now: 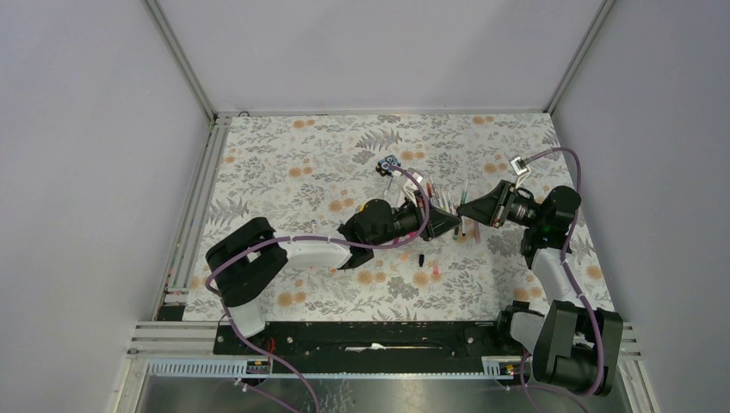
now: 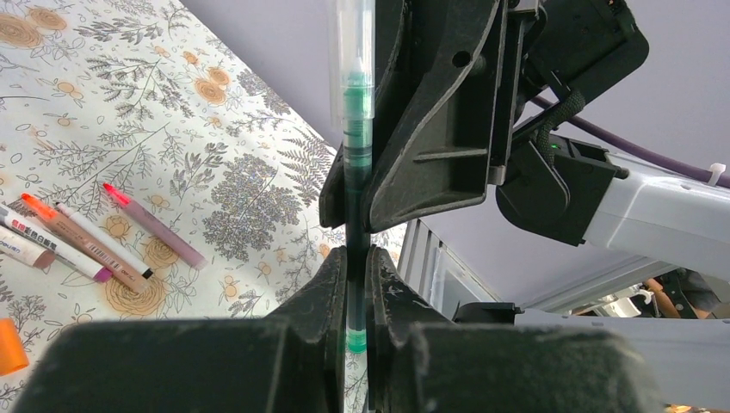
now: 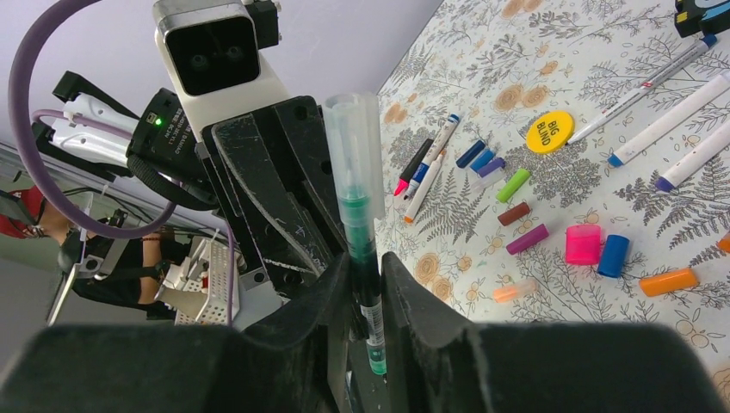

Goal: Open the pen caps
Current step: Open the pen cap from the pen, then place the pen at the center of the board, then place the pen cap at the center of the board.

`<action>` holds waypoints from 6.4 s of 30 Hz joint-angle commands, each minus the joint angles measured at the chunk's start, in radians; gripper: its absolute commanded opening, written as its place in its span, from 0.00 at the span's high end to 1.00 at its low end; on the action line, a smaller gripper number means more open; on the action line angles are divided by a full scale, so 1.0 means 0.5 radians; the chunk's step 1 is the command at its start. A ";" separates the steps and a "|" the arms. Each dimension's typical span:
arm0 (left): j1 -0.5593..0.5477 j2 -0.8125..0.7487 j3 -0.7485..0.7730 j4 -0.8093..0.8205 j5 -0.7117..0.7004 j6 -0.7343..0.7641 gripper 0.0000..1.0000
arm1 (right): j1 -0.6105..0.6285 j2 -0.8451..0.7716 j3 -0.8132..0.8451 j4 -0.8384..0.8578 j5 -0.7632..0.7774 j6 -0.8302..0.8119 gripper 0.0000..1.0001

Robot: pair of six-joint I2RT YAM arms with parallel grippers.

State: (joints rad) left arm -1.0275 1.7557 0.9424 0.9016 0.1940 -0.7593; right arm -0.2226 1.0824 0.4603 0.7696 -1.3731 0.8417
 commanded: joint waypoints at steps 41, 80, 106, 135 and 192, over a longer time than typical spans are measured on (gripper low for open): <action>0.238 -0.172 0.356 -0.451 0.308 -0.064 0.03 | 0.058 -0.006 0.155 -0.765 -0.345 -1.031 1.00; 0.180 0.070 0.461 -0.092 0.258 -0.240 1.00 | 0.101 0.074 0.142 -0.813 -0.296 -1.061 0.64; 0.748 -0.209 0.663 0.176 -0.158 0.036 1.00 | 0.211 0.234 0.138 -0.741 -0.335 -0.999 1.00; 0.409 -0.764 -0.404 -0.895 0.412 0.012 1.00 | -0.227 0.423 0.395 -1.857 1.519 -2.012 0.93; -0.013 -0.372 -0.098 -1.159 0.195 0.272 0.99 | -0.229 0.929 0.690 -2.092 1.568 -2.128 0.63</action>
State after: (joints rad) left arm -1.0149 1.5581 0.8368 0.3145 0.3138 -0.6533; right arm -0.3340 1.5394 0.7696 -0.2596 -0.5686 -0.2028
